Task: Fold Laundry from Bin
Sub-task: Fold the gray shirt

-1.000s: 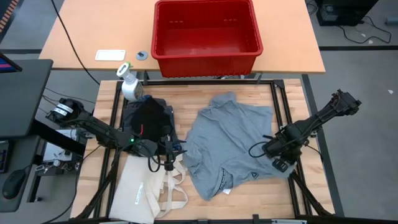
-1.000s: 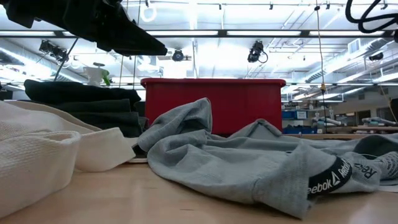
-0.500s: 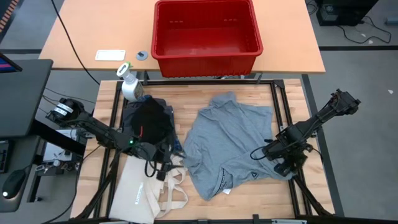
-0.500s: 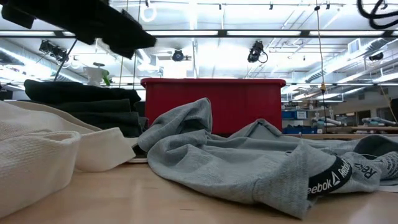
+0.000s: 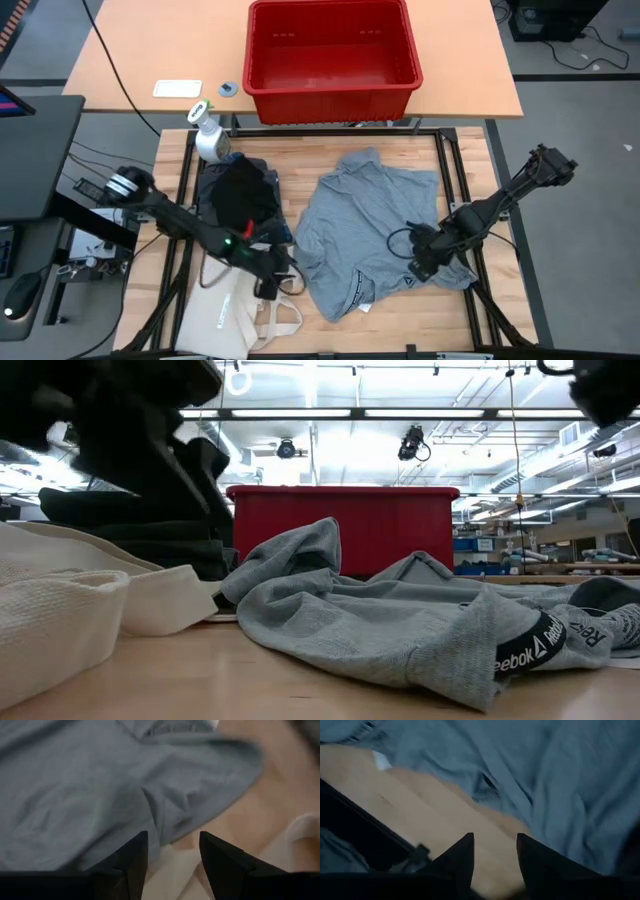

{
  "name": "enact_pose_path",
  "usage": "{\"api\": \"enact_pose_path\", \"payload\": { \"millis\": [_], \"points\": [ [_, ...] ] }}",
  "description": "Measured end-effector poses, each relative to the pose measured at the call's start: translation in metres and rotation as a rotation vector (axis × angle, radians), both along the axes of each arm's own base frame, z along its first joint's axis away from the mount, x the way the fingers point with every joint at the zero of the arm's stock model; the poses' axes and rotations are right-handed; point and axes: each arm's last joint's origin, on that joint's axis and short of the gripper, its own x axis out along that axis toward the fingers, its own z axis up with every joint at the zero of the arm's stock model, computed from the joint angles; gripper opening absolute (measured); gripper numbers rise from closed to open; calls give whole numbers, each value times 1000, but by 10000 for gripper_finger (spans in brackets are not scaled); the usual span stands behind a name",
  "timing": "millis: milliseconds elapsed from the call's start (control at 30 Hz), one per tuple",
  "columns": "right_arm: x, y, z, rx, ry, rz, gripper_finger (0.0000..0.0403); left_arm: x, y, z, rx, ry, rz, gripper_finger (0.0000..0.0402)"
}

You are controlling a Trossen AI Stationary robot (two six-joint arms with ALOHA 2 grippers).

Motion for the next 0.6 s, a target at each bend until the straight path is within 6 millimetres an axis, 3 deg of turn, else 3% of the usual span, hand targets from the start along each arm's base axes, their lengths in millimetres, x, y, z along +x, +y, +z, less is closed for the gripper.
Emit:
{"api": "enact_pose_path", "payload": {
  "millis": [100, 300, 467, 600],
  "points": [
    [10, 5, -6, -69, -80, 35, 155, 15, -8, -8, 125, 94, 30, 181],
    [20, 17, -22, -103, -55, 91, 155, 43, -10, -26, 235, 196, 89, 181],
    [24, 26, -30, -82, -31, 129, 155, 51, -3, -39, 272, 256, 101, 179],
    [24, 28, -31, -79, -36, 144, 155, 51, -3, -37, 286, 253, 88, 146]
  ]
}}
